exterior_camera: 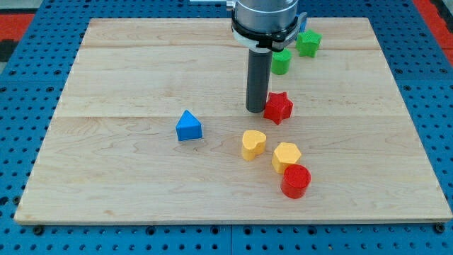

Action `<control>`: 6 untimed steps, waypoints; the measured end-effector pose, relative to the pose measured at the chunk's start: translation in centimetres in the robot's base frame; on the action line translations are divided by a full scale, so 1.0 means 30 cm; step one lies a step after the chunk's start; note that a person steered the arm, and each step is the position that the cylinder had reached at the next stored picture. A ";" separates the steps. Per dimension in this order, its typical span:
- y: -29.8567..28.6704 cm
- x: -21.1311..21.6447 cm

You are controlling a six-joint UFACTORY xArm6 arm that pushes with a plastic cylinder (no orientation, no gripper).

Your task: Push the red star to the top of the yellow hexagon

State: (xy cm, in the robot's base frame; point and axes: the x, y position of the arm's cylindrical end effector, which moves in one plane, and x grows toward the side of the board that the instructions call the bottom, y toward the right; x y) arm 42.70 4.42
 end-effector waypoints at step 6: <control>0.050 0.042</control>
State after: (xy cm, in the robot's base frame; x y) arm 43.95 5.91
